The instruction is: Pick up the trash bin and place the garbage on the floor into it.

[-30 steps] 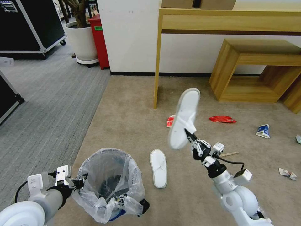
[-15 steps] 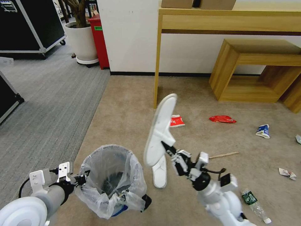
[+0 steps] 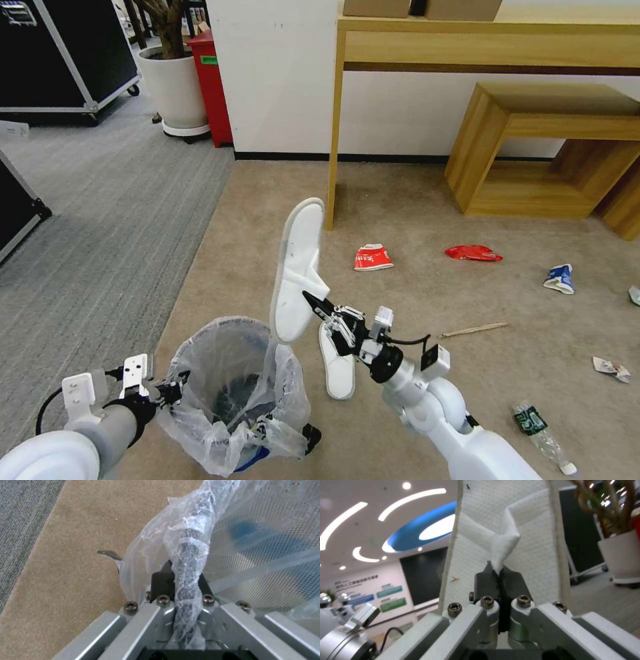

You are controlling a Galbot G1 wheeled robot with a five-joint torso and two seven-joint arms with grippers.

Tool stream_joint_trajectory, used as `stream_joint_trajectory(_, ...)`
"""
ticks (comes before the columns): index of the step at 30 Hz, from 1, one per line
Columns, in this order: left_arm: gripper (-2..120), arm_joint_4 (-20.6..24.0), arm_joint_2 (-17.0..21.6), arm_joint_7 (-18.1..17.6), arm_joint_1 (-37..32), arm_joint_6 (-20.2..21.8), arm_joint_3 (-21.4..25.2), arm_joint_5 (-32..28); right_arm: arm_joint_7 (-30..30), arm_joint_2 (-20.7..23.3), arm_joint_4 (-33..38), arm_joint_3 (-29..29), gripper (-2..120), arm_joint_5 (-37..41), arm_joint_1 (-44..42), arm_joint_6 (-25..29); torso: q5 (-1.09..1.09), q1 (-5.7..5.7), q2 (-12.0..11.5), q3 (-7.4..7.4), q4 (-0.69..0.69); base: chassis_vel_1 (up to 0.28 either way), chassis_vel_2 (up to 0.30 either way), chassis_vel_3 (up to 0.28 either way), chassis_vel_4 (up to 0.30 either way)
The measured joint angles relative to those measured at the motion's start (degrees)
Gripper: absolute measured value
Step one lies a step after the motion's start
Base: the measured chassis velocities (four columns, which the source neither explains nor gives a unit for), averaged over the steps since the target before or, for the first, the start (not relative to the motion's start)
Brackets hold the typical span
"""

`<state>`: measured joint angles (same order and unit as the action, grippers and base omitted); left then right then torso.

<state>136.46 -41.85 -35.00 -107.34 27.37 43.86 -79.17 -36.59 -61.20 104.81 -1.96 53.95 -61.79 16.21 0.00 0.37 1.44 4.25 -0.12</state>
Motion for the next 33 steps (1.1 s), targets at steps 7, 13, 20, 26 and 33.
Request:
stream_joint_trajectory(7, 0, -0.4, -1.4, 0.2, -0.3, 0.1, 0.0, 0.9, 2.9, 4.9, -0.1, -8.0, 0, 3.4, 5.9, -0.1, 0.00, 0.00, 0.0, 0.00, -0.01, 0.000, 0.000, 0.000, 0.000)
stream_joint_trajectory(13, 0, -0.4, -2.9, 0.8, -1.0, 0.3, 0.2, 2.3, 5.1, 5.7, -0.7, -14.0, 0, 5.6, 10.8, -0.1, 0.00, 0.00, 0.0, 0.00, -0.01, 0.000, 0.000, 0.000, 0.000)
stream_joint_trajectory(20, 0, -0.4, -3.8, 1.0, -1.0, 0.4, 0.3, 2.8, 6.6, 5.7, -2.8, -20.0, 0, 6.1, 16.0, 0.1, 0.00, 0.00, 0.0, 0.00, -0.01, 0.000, 0.000, 0.000, 0.000)
stream_joint_trajectory(26, 0, -0.5, -3.9, 1.0, -1.0, 0.4, 0.6, 2.8, 7.7, 3.5, -6.5, -26.3, 0, 6.0, 20.6, 0.5, 0.00, 0.00, 0.0, 0.00, 0.00, 0.000, 0.000, 0.000, 0.000)
stream_joint_trajectory(33, 0, -0.5, -3.8, 1.0, -1.1, 0.4, 0.8, 2.7, 9.6, 0.7, -8.7, -31.5, 0, 5.7, 23.2, 0.8, -0.01, 0.00, 0.0, 0.00, 0.00, 0.000, 0.000, 0.000, 0.000)
